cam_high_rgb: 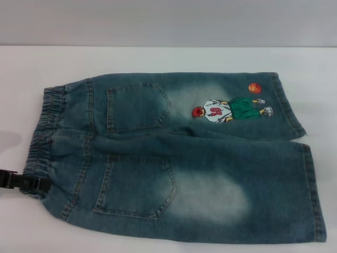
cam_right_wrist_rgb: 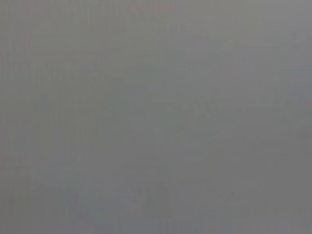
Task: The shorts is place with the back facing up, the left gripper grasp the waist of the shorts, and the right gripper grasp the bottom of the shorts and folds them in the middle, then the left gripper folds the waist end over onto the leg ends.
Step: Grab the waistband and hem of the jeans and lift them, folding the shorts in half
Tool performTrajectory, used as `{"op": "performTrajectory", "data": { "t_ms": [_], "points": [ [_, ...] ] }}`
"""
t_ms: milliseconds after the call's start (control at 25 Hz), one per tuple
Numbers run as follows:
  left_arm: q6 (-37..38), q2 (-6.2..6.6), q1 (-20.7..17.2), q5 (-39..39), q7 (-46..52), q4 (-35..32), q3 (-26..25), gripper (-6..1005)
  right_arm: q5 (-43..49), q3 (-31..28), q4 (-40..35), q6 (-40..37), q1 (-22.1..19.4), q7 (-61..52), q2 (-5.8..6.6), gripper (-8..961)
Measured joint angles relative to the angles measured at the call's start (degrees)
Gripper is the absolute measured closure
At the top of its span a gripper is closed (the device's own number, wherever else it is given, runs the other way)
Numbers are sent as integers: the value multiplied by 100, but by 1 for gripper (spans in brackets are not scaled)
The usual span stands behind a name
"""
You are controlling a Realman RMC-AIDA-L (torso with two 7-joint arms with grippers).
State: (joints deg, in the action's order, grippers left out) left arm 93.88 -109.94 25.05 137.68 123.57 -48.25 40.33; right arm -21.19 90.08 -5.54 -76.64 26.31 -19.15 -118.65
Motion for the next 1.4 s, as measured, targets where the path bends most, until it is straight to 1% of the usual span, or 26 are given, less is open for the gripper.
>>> {"op": "performTrajectory", "data": {
  "t_ms": [320,480,880,920,1080,1280,1320,1360,1400],
  "points": [
    [-81,-4,0,38,0,0,1,147,-9,0,12,0,5,0,0,258],
    [-169,-5,0,90,23,-31,10,328,-9,0,18,0,6,0,0,257],
    [-214,-4,23,93,56,-30,3,652,-9,0,26,1,6,0,0,258],
    [-199,-1,74,93,56,-7,12,684,-9,0,25,2,6,-1,0,258],
    [-204,19,81,93,60,-3,-21,820,-8,0,12,40,6,-1,0,257],
    [-207,14,120,84,101,-6,-46,916,15,4,-16,160,67,-30,20,257],
    [-207,14,120,84,101,-6,-46,935,30,17,-31,185,92,-48,35,257],
    [-225,-1,158,52,225,-59,-50,954,146,43,-82,319,156,-61,79,258],
    [-227,-5,177,46,257,-70,-57,954,146,43,-82,319,156,-61,79,258]
  ]
}}
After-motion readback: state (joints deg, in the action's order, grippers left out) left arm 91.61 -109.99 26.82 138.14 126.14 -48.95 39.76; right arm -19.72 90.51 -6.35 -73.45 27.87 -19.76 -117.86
